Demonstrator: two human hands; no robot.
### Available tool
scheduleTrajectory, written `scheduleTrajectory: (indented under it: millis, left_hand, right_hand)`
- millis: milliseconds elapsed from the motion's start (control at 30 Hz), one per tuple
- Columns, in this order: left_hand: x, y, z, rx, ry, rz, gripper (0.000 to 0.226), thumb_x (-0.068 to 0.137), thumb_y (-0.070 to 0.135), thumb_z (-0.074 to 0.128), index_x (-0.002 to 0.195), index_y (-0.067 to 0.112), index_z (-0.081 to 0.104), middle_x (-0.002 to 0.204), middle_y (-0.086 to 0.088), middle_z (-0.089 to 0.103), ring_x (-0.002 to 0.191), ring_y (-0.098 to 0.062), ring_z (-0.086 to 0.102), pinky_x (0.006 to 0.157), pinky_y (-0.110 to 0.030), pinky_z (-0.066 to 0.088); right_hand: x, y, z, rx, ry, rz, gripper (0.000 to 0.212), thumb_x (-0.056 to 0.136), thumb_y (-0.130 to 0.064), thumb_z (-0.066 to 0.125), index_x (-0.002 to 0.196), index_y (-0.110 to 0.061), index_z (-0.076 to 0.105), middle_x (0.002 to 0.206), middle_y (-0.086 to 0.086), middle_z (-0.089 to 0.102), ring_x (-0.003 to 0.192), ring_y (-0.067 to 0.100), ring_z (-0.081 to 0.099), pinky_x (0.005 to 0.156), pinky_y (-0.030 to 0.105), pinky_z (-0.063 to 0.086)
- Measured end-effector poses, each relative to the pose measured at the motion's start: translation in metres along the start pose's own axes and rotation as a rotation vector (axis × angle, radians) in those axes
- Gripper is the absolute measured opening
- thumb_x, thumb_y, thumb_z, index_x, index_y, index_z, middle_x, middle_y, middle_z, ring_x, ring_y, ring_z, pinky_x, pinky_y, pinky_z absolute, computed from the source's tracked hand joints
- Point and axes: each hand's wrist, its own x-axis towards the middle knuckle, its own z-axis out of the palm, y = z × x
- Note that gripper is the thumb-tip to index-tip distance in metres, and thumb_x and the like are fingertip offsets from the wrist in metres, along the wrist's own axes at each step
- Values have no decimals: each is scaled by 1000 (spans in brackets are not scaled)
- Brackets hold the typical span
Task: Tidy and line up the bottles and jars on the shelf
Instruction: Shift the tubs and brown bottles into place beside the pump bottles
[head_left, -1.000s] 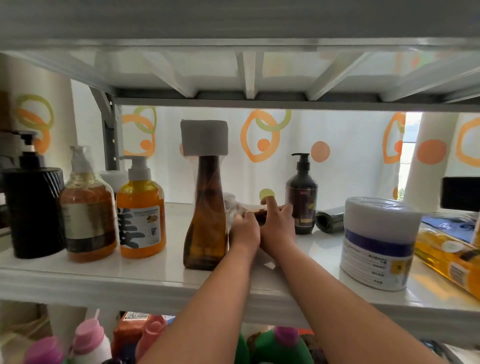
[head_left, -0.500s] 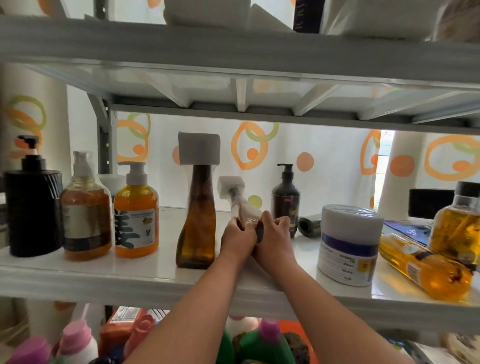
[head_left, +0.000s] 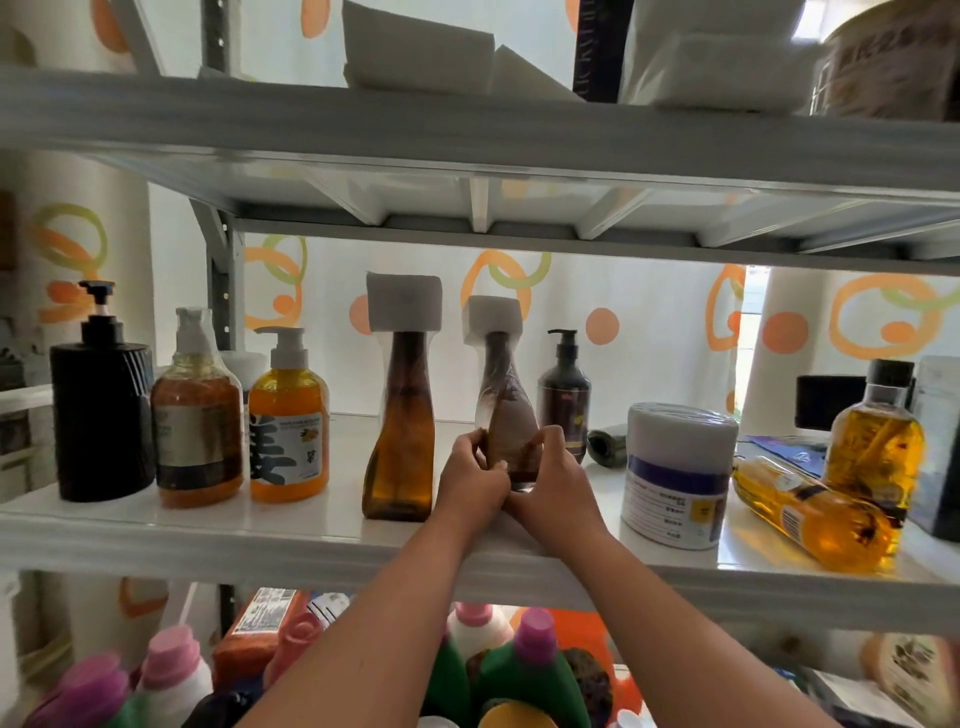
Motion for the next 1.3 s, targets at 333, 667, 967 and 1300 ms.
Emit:
scheduleTrajectory:
  millis: [333, 667, 967, 1300]
  left_hand:
    - [-4, 1, -4, -85, -110, -43, 57, 88, -3, 45, 137, 21, 26, 112, 1, 51, 104, -17, 55, 90, -31, 52]
    - [-7, 7, -5, -50, -5, -76, 36, 90, 2, 41, 117, 20, 26, 104, -5, 48, 84, -12, 52, 73, -24, 51]
    - [-12, 8, -5, 57, -15, -28, 32, 92, 8, 44, 110, 21, 22, 91, 1, 43, 76, -9, 49, 61, -16, 45]
    - [-15, 8, -6, 77, 26, -17, 32, 90, 9, 46, 110, 21, 24, 115, -9, 49, 78, -9, 51, 70, -22, 50]
  right_hand:
    - [-7, -2, -4, 69, 1, 49, 62, 67, -33, 79, 106, -22, 32, 97, 1, 53, 80, 14, 54, 54, 9, 38]
    - [-4, 1, -3, 55, -33, 70, 65, 64, -39, 80, 118, -15, 53, 108, 5, 63, 92, 17, 57, 73, 22, 43]
    - [-6, -2, -6, 104, -129, 128, 56, 76, -27, 74, 119, -14, 41, 97, -1, 56, 84, 14, 55, 56, 10, 38]
    - [-8, 0, -6, 105, -98, 102, 54, 71, -29, 78, 111, -16, 45, 97, -1, 60, 84, 15, 60, 57, 10, 40]
